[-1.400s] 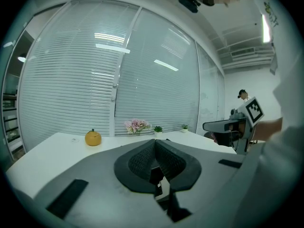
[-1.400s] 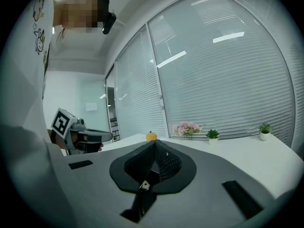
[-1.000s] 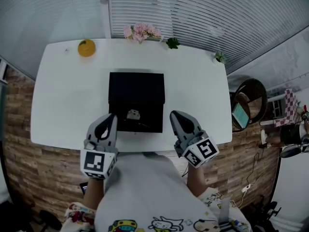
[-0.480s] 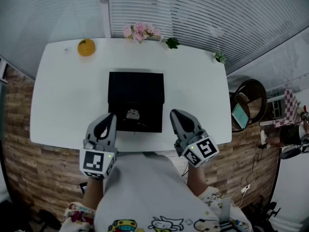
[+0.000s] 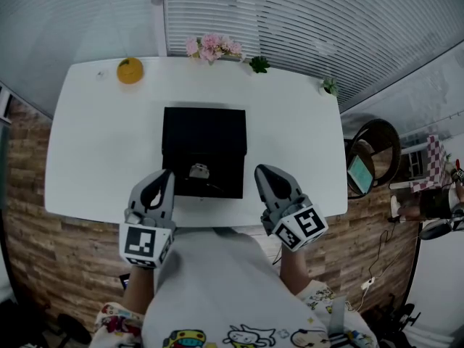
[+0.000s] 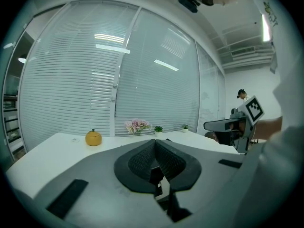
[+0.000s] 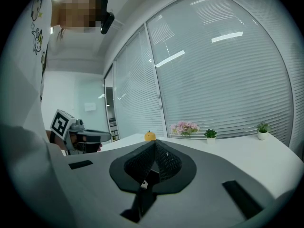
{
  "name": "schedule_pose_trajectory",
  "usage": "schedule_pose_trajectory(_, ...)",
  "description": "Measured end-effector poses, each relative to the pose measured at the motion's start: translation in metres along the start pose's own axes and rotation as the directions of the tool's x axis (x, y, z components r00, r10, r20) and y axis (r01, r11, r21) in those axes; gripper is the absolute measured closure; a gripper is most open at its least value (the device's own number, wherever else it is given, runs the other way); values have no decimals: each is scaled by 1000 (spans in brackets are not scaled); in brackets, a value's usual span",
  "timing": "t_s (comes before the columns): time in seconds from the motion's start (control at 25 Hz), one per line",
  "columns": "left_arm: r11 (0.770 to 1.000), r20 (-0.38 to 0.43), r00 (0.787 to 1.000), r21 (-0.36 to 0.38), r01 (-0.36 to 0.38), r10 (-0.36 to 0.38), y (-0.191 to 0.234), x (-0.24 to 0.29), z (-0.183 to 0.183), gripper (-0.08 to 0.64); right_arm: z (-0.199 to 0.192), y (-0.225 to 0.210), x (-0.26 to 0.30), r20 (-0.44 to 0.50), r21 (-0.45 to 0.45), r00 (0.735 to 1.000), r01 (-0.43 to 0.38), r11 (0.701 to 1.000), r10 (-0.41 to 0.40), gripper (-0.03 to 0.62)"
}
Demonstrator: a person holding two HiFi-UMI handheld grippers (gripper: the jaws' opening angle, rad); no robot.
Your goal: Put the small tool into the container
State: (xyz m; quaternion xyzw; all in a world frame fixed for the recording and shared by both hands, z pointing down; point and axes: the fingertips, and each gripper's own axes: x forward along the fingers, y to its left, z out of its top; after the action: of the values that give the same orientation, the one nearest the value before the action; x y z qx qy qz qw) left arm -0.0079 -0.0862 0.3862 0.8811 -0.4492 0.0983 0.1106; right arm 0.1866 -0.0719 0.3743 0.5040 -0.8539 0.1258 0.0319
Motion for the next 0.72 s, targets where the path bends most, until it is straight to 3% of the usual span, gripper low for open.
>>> schedule_pose_trajectory(0.72, 996, -10, 999, 66, 53, -53, -1, 4, 6, 555, 2, 3, 0, -7, -34, 1000, 9, 999, -9, 594)
